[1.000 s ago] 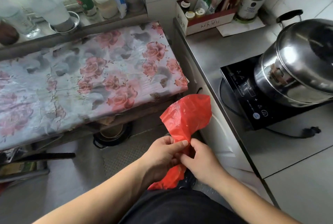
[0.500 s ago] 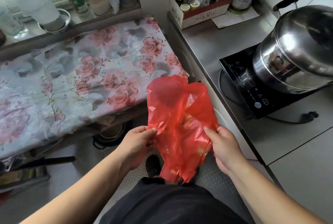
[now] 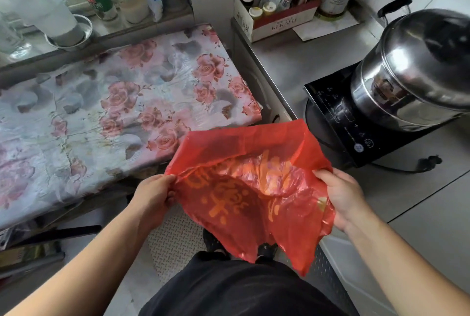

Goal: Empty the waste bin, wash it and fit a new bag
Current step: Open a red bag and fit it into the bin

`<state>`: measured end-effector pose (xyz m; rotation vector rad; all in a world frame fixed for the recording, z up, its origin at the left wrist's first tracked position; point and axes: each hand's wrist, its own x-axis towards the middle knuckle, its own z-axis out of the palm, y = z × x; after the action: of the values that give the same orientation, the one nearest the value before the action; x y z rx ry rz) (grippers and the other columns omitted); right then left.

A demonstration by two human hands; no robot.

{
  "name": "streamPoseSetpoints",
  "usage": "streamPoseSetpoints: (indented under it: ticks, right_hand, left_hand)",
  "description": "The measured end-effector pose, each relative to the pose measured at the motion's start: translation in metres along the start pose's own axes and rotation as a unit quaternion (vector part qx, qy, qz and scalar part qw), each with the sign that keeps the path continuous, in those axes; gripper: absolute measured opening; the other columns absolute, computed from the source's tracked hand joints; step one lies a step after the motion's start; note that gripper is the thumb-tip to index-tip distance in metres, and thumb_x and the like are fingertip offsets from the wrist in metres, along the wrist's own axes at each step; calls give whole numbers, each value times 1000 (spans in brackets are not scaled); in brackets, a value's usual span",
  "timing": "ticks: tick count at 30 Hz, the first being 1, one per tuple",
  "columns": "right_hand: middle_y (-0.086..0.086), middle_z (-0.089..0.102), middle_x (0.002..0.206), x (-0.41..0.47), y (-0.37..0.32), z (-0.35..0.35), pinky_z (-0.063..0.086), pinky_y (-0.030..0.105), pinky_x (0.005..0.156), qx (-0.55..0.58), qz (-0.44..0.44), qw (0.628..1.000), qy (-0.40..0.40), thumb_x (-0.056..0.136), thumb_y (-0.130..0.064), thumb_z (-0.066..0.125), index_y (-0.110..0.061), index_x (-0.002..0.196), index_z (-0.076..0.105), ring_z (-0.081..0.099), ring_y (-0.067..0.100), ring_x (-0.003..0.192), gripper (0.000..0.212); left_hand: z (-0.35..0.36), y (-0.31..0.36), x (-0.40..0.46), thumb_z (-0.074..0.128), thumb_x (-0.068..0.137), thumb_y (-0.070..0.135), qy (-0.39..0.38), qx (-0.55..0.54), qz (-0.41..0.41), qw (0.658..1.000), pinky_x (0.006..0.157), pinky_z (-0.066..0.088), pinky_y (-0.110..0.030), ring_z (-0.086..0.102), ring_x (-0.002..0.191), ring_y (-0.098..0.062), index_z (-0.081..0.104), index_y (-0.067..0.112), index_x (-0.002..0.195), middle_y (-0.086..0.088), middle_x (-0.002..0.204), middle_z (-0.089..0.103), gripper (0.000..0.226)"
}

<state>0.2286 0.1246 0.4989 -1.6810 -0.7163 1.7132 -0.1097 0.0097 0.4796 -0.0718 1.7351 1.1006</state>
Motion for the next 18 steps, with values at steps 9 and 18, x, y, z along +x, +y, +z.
streamPoseSetpoints:
  ticks: [9,18]
  right_hand:
    - [26,74,90,12,-17,-27,60,52,72,-3,22,1000,2,86,-10,69,-2,95,74,73,36,72,13]
    - [25,74,84,6,-21,-44,59,46,59,-1,30,999,42,90,-14,67,-3,97,71,72,35,64,13]
  left_hand:
    - [-30,10,40,59,96,5,43,19,-1,999,31,31,-11,36,29,0,64,9,82,8,37,45,16]
    - [4,-7,23,75,81,32,164,421,188,872,84,51,-43,60,101,-34,60,4,117,-19,118,59,49]
